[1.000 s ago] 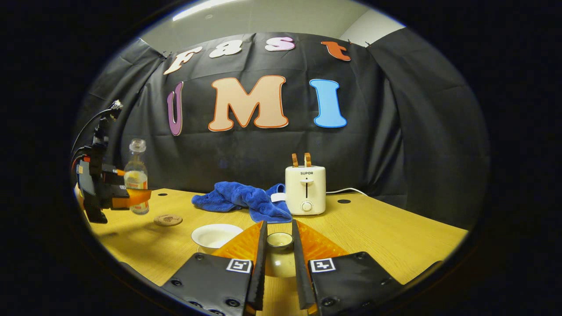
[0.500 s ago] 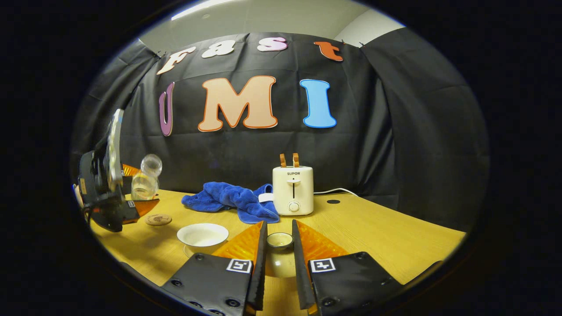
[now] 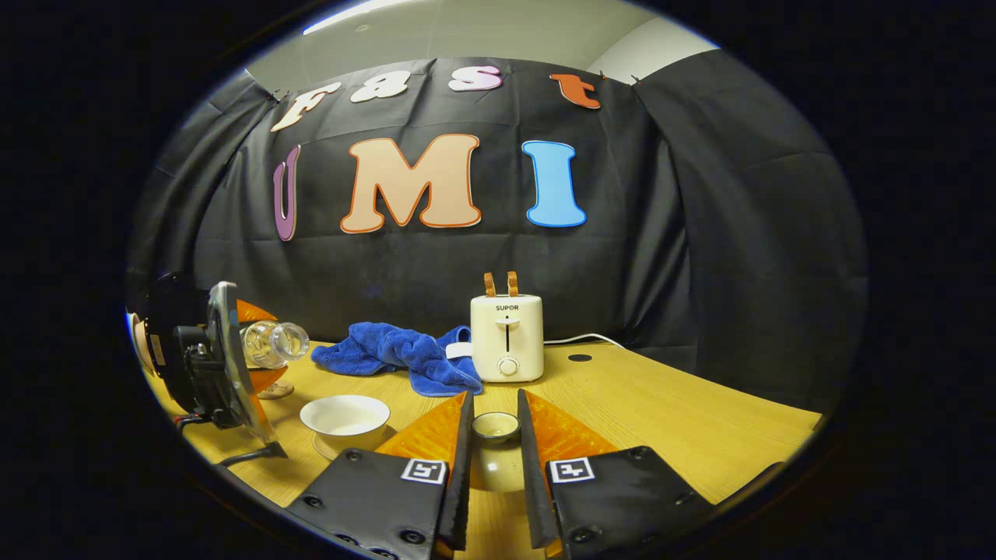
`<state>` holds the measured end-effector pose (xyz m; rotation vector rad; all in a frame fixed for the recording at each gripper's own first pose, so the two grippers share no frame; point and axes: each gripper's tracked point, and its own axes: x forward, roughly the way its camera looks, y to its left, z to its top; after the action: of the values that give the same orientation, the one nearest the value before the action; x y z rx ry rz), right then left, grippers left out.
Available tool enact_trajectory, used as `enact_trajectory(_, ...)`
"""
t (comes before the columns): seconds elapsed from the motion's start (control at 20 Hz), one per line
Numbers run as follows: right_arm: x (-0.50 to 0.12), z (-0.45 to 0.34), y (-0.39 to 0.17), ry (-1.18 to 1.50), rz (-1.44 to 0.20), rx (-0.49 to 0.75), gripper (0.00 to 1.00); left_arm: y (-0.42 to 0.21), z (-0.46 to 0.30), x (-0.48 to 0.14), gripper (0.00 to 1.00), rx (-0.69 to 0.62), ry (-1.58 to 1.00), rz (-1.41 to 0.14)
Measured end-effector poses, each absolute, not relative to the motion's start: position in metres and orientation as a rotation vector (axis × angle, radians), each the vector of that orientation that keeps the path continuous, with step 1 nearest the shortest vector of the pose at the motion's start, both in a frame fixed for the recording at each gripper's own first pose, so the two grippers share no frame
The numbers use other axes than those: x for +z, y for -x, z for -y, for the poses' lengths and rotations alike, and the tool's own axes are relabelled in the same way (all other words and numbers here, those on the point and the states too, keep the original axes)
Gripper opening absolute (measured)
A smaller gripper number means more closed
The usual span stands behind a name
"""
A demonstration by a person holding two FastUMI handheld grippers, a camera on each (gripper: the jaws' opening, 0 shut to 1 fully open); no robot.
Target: Open the teacup lid with one hand, grasp the water bottle and pour water into the teacup with the other hand; after pouring, place the water bottle on the coaster and then close the teacup lid.
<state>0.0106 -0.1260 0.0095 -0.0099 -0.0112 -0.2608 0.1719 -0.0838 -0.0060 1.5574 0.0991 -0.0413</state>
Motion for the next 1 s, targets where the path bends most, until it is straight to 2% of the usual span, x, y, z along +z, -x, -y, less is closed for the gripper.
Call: enact_trajectory(1.0, 0.009, 0.126, -0.011, 0.010, 0.011, -0.259, 0.34, -0.177, 0.091, 0.010, 0.67, -0.053, -1.900, -0.069)
